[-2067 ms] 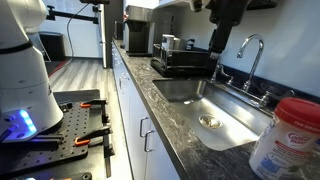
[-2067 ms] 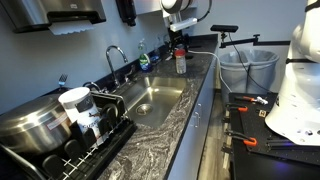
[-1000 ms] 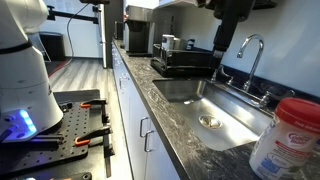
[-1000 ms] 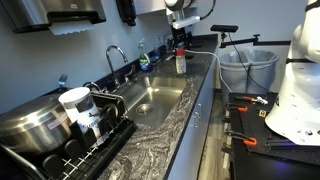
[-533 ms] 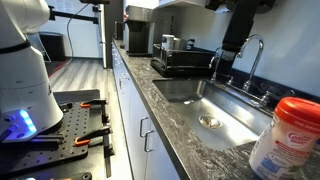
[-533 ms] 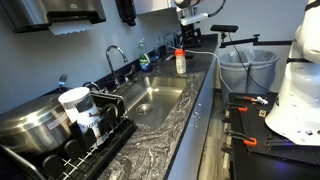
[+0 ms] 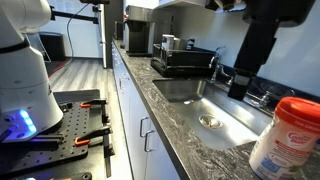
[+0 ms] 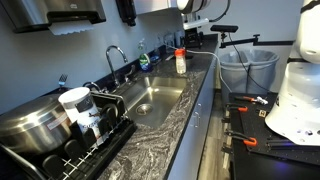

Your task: Pick up the bottle and put it on the left side of the counter

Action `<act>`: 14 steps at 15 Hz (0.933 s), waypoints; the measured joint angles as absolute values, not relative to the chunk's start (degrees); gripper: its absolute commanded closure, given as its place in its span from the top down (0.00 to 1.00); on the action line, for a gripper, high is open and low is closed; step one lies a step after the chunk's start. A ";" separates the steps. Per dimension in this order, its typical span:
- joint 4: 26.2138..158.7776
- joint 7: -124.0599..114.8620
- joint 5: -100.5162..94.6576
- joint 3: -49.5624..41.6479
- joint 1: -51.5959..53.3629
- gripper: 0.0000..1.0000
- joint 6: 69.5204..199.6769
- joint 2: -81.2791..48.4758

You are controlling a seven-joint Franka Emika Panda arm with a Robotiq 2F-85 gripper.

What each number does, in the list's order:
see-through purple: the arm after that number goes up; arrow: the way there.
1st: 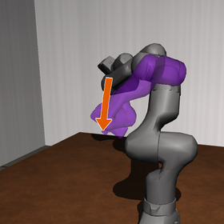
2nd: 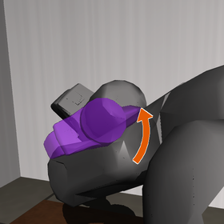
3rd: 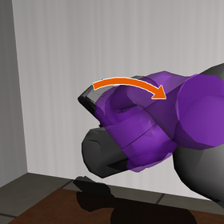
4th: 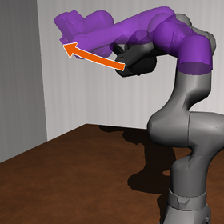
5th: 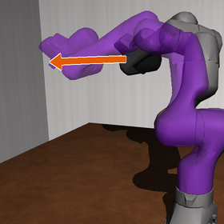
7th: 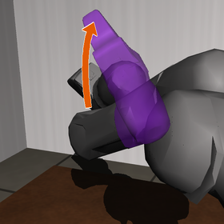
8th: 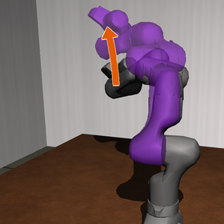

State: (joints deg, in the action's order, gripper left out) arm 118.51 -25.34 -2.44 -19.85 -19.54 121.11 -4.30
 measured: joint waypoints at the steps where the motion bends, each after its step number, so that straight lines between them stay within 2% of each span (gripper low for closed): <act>1: 117.92 -25.40 -1.92 -19.89 -19.61 1.00 121.65 -5.20; 14: 112.59 -25.15 1.64 -19.83 -19.51 1.00 129.87 -12.47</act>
